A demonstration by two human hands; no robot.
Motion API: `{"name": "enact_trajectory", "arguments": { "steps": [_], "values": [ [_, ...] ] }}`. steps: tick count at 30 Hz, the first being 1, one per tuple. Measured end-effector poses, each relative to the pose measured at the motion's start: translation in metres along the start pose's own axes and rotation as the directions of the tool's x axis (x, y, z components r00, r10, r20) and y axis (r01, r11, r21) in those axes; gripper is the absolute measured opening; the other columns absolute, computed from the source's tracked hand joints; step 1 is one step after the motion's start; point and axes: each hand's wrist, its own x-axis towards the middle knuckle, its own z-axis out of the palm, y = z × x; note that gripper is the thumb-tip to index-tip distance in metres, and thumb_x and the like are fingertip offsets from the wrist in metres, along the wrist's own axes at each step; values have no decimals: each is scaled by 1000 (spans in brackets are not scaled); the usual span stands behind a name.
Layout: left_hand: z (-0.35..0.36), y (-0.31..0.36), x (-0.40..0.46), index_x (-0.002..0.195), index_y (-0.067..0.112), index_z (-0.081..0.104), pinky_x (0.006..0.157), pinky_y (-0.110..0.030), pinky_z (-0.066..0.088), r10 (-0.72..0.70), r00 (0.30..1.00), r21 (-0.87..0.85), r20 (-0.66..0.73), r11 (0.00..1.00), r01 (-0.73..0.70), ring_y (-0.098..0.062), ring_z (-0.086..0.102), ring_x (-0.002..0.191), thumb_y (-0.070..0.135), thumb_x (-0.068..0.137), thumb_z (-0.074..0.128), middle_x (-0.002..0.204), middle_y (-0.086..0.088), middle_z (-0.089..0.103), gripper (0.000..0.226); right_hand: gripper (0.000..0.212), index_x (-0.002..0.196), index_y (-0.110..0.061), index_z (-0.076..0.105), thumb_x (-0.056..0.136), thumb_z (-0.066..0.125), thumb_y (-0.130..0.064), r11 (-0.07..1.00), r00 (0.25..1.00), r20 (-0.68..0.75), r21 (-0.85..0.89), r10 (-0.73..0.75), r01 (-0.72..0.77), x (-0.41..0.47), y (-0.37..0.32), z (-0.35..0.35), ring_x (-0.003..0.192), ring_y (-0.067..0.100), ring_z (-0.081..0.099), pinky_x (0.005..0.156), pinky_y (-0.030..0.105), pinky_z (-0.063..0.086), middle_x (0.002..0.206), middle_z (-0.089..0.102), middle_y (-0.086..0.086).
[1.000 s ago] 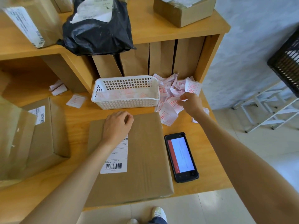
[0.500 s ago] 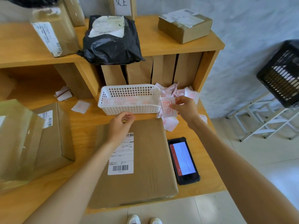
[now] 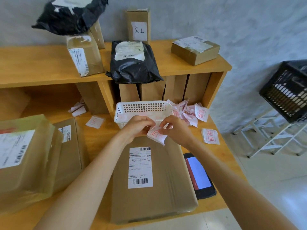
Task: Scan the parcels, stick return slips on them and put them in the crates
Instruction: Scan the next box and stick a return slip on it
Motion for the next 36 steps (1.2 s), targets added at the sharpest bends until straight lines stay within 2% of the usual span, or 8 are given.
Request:
{"name": "enact_trajectory", "arguments": {
  "steps": [8,15,18,23,26,30,33,36],
  "values": [
    [-27,-6,33,87,11,69,76,-29,56,46,938,-97,-343,992,-84,-17,64,81,10,88,67,97,-7,68,3,17,82,-22,64,82,73,-7,997,996,-78,63,37,-33,-2,3,-5,93,17,57,83,36,54,108,62,0],
    [-47,-12,77,103,12,69,83,-32,57,13,850,-119,-526,989,-88,-23,67,97,10,89,69,115,-9,67,14,5,92,-17,63,89,68,-16,990,984,-142,101,109,-96,2,9,-7,80,7,60,72,22,51,92,65,-5],
    [-47,-20,85,125,6,62,93,-34,53,-19,843,-56,-537,998,-13,-24,63,110,16,88,70,126,-8,64,39,18,83,-25,54,88,69,-14,980,976,-141,140,163,-143,3,12,-5,87,14,65,77,30,57,95,65,-4],
    [-35,-21,67,126,7,62,101,-36,48,69,842,76,-535,997,-33,-23,59,115,14,93,63,127,-8,63,34,22,78,-15,51,85,68,-4,930,957,-145,309,252,-199,3,13,-3,80,15,68,68,26,59,94,69,2],
    [-15,-19,39,108,8,67,84,-29,55,129,919,55,-372,992,-116,-17,65,88,27,97,57,101,-8,69,24,19,79,-8,51,86,66,1,816,927,-102,517,360,-260,3,11,0,67,10,68,60,20,56,91,71,8],
    [17,-29,3,108,17,58,80,-29,57,84,988,-51,-133,995,-91,-16,67,87,46,93,55,100,-4,68,33,11,84,-6,57,84,68,-1,654,869,-53,681,493,-329,3,10,8,65,15,68,62,23,57,85,71,8],
    [29,-39,-6,118,15,48,87,-33,56,36,996,-133,-87,990,-48,-18,66,88,36,85,71,109,-5,64,45,12,92,2,62,83,69,-1,576,850,-23,745,525,-336,1,10,14,66,20,67,68,30,58,79,70,12],
    [31,-39,-9,101,10,54,84,-35,55,86,976,-140,-201,983,-116,-19,65,84,17,90,68,105,-13,66,19,8,90,-2,62,86,68,-5,570,842,1,735,539,-366,-4,12,17,64,19,66,68,30,58,82,71,12]
  ]
}}
